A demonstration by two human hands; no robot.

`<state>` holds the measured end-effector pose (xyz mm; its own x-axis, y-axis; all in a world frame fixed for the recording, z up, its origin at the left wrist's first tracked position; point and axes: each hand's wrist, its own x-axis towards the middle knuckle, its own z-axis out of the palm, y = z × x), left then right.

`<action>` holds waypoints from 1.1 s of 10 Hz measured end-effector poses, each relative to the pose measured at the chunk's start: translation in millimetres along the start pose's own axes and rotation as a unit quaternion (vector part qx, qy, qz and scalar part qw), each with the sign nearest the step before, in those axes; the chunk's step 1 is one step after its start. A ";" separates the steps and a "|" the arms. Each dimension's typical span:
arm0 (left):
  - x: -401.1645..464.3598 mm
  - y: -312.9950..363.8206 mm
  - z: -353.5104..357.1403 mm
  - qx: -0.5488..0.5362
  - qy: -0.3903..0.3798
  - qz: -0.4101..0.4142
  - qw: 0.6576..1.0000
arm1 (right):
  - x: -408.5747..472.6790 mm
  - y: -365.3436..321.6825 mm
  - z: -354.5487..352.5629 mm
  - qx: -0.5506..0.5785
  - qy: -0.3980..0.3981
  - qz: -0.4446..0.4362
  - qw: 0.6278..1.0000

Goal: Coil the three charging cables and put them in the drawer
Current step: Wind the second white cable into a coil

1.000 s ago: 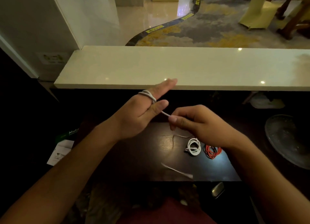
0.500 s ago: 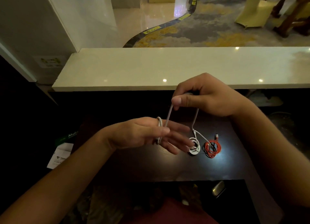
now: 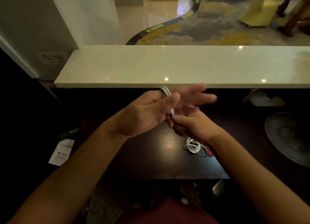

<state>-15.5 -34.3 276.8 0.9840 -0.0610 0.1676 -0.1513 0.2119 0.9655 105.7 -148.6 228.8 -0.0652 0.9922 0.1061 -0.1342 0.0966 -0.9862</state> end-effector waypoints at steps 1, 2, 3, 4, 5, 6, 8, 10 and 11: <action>-0.6 -6.0 -17.5 0.148 0.082 0.004 0.986 | -21.8 -3.7 -24.9 -0.185 0.111 0.115 0.970; -6.1 -15.6 -28.8 0.252 0.104 -0.045 0.961 | -23.7 -23.7 -21.2 -0.267 0.078 0.103 0.955; -8.8 -17.5 -25.1 0.242 0.095 -0.112 0.959 | -30.8 -59.4 -29.1 -0.344 0.058 0.086 0.933; -3.0 -17.0 -11.4 0.272 0.021 -0.174 0.946 | -27.6 -84.9 -23.3 -0.461 -0.003 0.042 0.886; -0.2 -17.3 -0.5 0.337 -0.006 -0.186 0.923 | -19.5 -103.6 -23.8 -0.495 -0.022 0.003 0.869; -0.7 -17.8 4.1 0.299 -0.052 -0.173 0.937 | -10.0 -98.1 -39.3 -0.422 0.033 -0.008 0.906; 8.4 2.1 23.3 0.155 -0.117 -0.083 0.977 | -7.0 -51.8 -49.4 -0.150 0.080 0.014 0.985; 8.1 1.3 10.0 0.133 -0.008 0.007 0.991 | -14.0 -5.6 -43.5 -0.125 0.146 0.080 0.978; 17.3 -3.7 -1.5 0.021 0.024 0.016 0.999 | -20.7 -13.0 -28.7 -0.156 0.093 0.090 0.979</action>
<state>2.2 -34.7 275.8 0.9819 -0.0089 0.1891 -0.1848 0.1719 0.9676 137.2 -168.2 235.8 0.1247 0.9897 -0.0702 0.1744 -0.0915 -0.9804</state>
